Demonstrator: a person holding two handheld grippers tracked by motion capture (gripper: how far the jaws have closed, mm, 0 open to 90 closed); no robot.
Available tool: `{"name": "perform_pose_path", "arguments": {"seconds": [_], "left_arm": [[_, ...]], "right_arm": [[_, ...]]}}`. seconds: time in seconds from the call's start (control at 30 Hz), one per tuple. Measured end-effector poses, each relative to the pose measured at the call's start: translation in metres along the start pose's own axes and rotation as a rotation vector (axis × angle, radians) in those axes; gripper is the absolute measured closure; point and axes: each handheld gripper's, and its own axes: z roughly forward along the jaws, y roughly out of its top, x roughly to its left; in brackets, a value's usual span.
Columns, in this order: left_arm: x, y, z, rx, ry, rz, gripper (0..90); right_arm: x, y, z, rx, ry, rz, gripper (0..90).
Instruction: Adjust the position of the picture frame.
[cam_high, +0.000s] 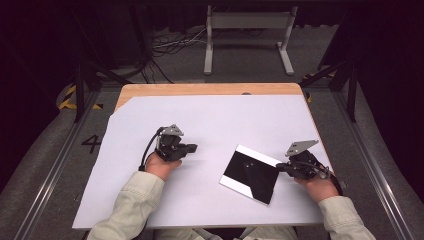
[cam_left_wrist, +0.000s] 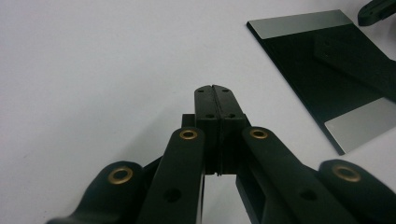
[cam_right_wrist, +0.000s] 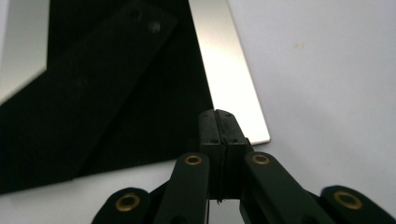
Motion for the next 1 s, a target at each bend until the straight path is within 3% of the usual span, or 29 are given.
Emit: {"name": "perform_pose_path", "arguments": {"seconds": [0.17, 0.3, 0.53, 0.67, 0.8, 1.0], "left_arm": [[-0.001, 0.0, 0.0, -0.003, -0.003, -0.002, 90.0], [-0.001, 0.001, 0.002, -0.003, -0.002, -0.009, 89.9], [0.0, 0.0, 0.001, 0.001, 0.004, -0.009, 89.9], [0.002, -0.002, 0.0, 0.0, 0.002, -0.011, 89.9], [0.003, -0.004, -0.006, -0.004, 0.009, 0.005, 89.9], [0.005, -0.01, -0.018, -0.023, 0.02, 0.0, 89.3]], "right_arm": [[-0.005, -0.004, 0.002, -0.001, 0.001, 0.012, 90.0], [-0.007, -0.001, 0.01, -0.055, 0.0, 0.055, 90.0], [-0.003, 0.043, 0.044, -0.09, -0.005, 0.022, 90.0], [-0.003, 0.057, 0.057, -0.115, 0.005, 0.027, 90.0], [-0.002, 0.057, 0.057, -0.121, 0.006, 0.023, 90.0], [-0.003, 0.049, 0.04, -0.148, 0.01, 0.04, 90.0]]}}
